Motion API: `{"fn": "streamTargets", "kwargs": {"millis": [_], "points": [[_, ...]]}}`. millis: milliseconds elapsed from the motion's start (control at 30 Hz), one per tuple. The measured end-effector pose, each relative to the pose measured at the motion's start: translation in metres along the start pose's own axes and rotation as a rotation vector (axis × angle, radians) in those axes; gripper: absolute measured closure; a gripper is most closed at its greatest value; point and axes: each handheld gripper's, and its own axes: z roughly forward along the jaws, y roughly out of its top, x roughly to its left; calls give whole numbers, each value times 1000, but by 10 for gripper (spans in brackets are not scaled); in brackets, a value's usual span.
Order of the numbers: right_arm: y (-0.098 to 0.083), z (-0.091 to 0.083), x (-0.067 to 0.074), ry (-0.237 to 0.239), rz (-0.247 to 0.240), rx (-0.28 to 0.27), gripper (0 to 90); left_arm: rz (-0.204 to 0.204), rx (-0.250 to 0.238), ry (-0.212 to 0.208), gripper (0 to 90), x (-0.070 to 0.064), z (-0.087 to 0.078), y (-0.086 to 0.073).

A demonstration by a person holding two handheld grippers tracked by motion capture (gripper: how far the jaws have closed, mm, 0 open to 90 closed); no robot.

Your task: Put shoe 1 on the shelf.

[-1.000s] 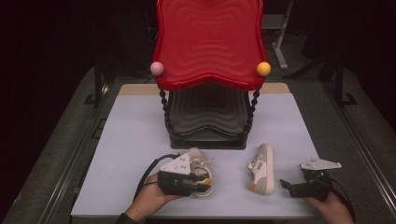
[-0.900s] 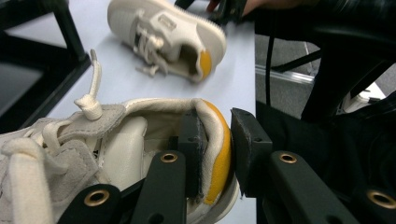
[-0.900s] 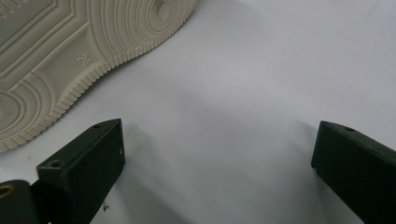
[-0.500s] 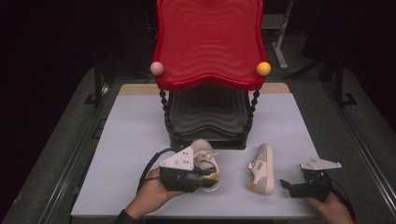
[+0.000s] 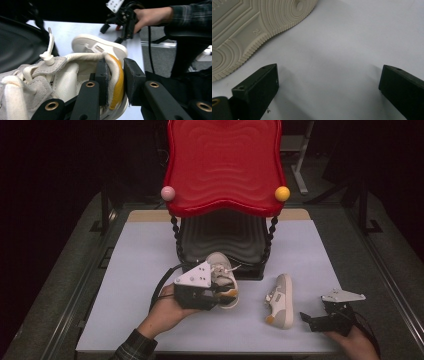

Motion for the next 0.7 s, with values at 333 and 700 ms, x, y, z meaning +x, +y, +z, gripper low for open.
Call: {"fn": "streamTargets", "kwargs": {"millis": [333,700], "points": [[0,0,0,0,-1,0,21,82,13,72,744,40,-3,15],[0,0,0,0,-2,-2,21,154,53,142,742,86,4,17]]}}
